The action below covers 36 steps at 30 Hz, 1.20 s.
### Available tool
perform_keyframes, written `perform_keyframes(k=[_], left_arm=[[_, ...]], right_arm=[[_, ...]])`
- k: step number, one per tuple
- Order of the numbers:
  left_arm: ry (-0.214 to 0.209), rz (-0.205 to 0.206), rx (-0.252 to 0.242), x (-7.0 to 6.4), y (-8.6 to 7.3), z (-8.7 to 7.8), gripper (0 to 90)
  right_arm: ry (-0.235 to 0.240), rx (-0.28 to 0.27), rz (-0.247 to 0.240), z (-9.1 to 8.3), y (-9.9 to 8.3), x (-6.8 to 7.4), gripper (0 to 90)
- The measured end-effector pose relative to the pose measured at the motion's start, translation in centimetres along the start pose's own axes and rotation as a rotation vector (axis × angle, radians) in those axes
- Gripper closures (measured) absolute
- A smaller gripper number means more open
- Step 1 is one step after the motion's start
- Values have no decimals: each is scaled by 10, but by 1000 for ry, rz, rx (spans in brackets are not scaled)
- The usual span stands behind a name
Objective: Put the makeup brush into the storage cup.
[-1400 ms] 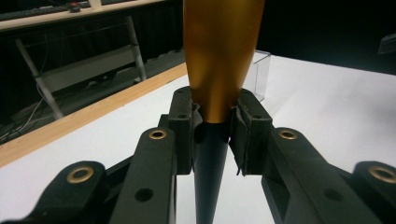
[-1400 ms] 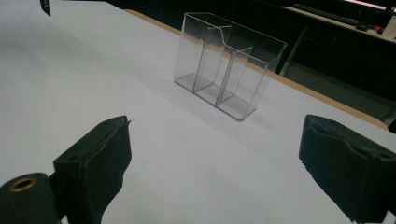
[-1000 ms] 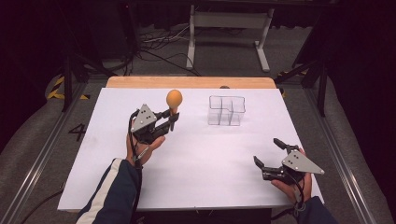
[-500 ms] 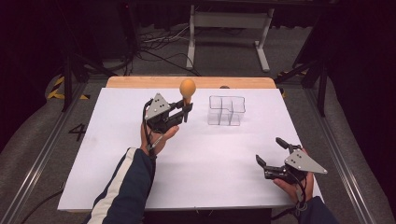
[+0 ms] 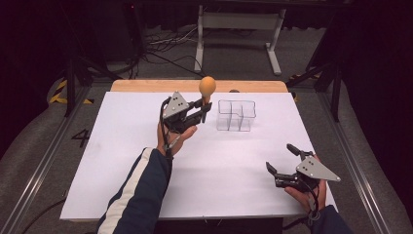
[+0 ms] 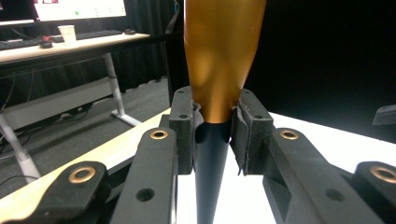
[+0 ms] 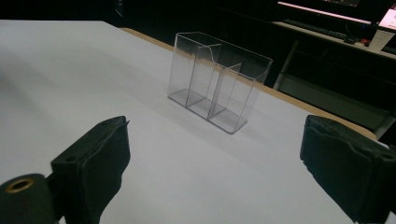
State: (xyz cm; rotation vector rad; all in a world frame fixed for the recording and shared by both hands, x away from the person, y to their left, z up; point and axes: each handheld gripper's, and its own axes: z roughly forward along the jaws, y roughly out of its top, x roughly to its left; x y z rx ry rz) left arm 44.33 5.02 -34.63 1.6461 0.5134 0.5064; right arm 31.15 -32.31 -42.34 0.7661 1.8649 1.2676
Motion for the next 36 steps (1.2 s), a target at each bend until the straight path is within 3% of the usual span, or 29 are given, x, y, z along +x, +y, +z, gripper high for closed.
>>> perform_keyframes(k=[19,25,36], left_arm=[[-74,16,-4,-18,20,60,722],[-86,1,-10,-21,24,78,722],[-97,14,5,-25,26,114,722]], right_arm=[[14,-1,0,0,0,1,88],[17,-3,4,1,0,1,88],[24,-5,8,1,-1,0,89]])
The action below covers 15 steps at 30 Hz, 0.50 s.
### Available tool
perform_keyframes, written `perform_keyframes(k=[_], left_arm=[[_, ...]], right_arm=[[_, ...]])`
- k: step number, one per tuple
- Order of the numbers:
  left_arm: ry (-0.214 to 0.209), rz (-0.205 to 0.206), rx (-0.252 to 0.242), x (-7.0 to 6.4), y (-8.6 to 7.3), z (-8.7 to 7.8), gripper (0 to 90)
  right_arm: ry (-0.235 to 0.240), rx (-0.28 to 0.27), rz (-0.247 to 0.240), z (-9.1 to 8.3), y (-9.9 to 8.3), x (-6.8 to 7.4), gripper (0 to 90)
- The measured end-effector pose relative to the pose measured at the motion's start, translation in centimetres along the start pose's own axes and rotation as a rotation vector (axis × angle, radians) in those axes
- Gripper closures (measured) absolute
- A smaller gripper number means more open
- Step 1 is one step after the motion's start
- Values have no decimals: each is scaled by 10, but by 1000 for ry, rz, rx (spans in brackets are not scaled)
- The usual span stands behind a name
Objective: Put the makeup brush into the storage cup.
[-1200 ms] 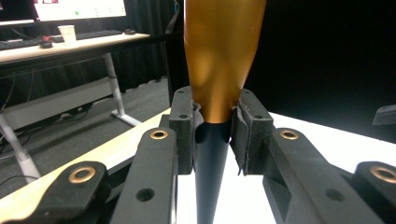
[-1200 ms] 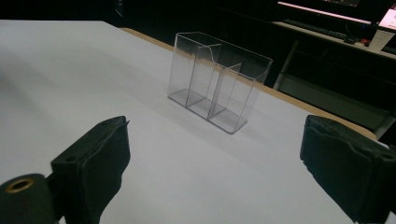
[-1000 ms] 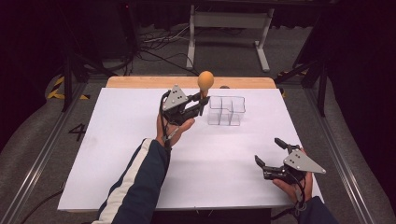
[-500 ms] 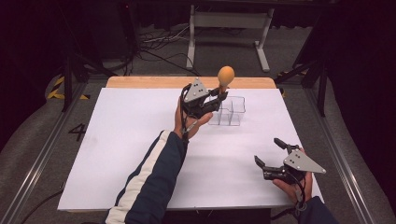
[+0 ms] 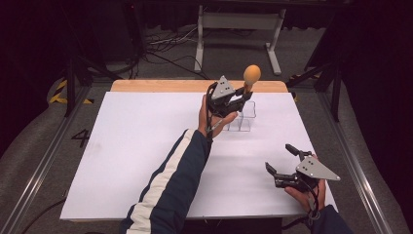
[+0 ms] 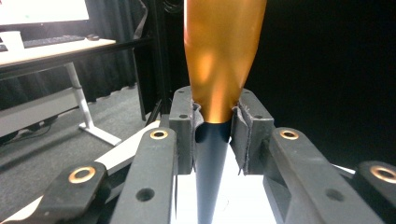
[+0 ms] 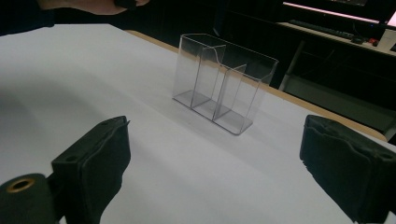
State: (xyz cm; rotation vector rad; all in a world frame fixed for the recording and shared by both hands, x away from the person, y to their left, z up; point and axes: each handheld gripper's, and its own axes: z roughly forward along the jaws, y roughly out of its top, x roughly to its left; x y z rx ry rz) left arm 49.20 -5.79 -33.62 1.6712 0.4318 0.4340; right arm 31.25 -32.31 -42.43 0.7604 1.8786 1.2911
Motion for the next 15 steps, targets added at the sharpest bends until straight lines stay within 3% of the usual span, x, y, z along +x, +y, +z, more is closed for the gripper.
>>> perform_keyframes(k=[15], left_arm=[[29,-19,24,5,-6,42,722]], right_arm=[[9,-5,-1,1,0,0,90]])
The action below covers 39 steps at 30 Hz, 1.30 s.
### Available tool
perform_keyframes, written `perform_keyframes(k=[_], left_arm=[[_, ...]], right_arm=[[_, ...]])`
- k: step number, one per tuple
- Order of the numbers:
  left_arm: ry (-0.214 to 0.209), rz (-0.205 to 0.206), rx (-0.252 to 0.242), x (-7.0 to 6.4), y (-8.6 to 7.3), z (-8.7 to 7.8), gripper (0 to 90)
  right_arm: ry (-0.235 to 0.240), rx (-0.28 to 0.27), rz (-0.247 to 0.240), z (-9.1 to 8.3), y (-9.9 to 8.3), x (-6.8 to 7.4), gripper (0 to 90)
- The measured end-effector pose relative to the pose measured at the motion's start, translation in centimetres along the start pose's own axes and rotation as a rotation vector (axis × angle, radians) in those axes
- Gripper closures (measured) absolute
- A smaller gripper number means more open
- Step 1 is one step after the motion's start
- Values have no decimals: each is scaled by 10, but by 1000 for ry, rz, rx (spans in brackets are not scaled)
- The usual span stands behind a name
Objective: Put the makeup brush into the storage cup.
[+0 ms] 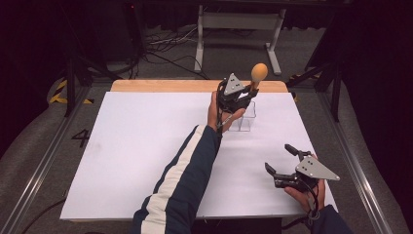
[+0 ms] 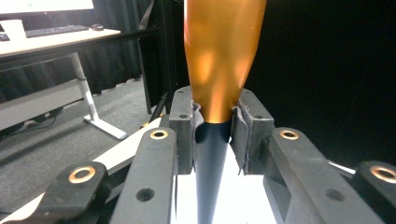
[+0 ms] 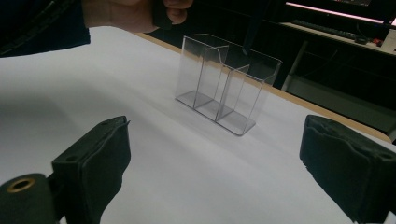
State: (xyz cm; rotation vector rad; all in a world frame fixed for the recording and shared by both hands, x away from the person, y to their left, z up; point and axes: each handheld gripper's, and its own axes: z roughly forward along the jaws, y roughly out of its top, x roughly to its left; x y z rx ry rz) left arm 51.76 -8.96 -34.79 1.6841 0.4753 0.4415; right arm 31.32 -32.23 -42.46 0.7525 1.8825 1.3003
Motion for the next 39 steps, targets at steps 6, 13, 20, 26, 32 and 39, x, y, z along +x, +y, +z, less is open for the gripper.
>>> perform_keyframes(k=[6,13,20,26,32,39], left_arm=[[15,-4,18,1,-5,13,722],[29,-12,31,4,-11,22,722],[50,-9,57,1,-16,29,721],[53,-18,73,-2,-22,29,722],[47,-24,78,-3,-28,27,721],[38,-29,84,-6,-34,22,721]], right_arm=[[4,0,3,0,0,-1,92],[7,2,1,1,-1,0,94],[11,3,0,1,-1,-1,95],[13,4,4,1,-1,-1,97],[19,9,-4,2,-1,0,97],[17,9,-1,2,-1,0,97]])
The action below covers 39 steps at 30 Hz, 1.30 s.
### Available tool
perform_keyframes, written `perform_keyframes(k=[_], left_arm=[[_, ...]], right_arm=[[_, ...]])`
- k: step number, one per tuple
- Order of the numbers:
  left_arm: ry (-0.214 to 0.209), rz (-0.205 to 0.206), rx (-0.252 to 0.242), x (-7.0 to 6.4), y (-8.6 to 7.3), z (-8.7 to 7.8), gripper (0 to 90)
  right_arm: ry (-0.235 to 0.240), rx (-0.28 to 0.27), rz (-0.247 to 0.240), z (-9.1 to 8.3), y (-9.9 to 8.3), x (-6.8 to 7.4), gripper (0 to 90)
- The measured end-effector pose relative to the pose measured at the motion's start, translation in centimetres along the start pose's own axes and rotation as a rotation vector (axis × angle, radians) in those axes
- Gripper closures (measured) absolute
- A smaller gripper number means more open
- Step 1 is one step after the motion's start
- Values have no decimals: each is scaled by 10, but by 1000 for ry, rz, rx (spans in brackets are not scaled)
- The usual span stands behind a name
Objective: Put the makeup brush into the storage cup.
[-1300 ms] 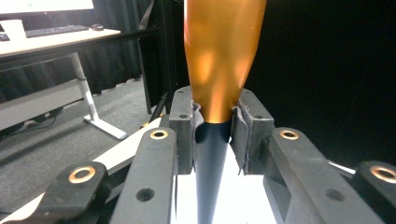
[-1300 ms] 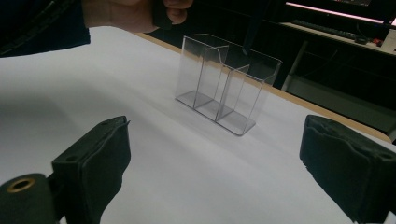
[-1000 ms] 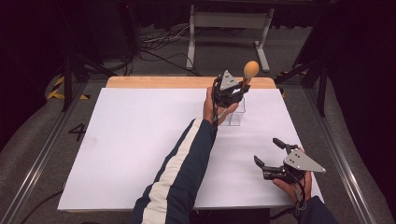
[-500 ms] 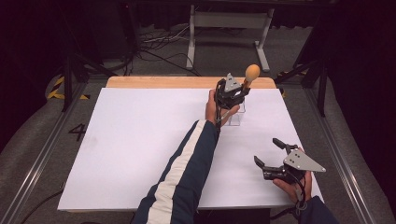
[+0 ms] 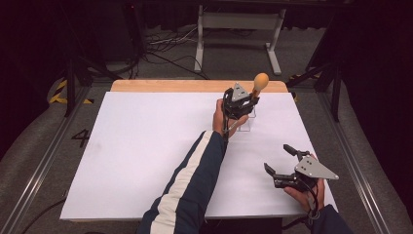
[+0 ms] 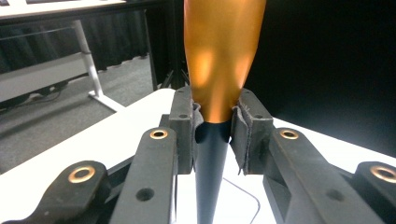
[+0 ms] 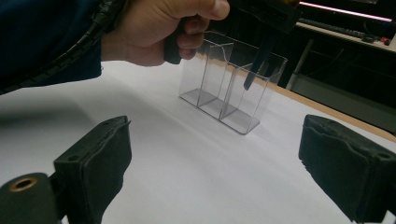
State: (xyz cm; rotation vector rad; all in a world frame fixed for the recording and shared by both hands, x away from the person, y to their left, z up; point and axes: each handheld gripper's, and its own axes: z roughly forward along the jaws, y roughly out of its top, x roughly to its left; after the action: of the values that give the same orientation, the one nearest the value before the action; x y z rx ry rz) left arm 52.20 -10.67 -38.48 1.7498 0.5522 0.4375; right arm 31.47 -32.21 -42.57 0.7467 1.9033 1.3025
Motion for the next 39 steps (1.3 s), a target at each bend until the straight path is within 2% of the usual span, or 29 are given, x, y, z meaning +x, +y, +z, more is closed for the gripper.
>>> perform_keyframes(k=[6,29,31,32,34,37,39], left_arm=[[-5,-3,1,0,-2,-3,721],[-15,1,6,-1,-1,-7,711],[-17,-11,0,-1,-1,-8,676],[-16,-12,3,0,-1,-9,610],[-13,-10,11,1,0,-11,593],[-26,-9,-4,4,2,-18,541],[-24,13,1,6,5,-24,472]], right_arm=[[-14,-2,0,0,0,-1,96],[-12,4,-2,1,0,-1,97],[-10,6,-2,1,-1,-1,97],[-8,8,-4,2,-1,-1,97],[-9,10,-4,2,-1,-1,96],[-11,9,-7,1,-1,-1,97],[-9,11,-6,1,-1,-1,96]])
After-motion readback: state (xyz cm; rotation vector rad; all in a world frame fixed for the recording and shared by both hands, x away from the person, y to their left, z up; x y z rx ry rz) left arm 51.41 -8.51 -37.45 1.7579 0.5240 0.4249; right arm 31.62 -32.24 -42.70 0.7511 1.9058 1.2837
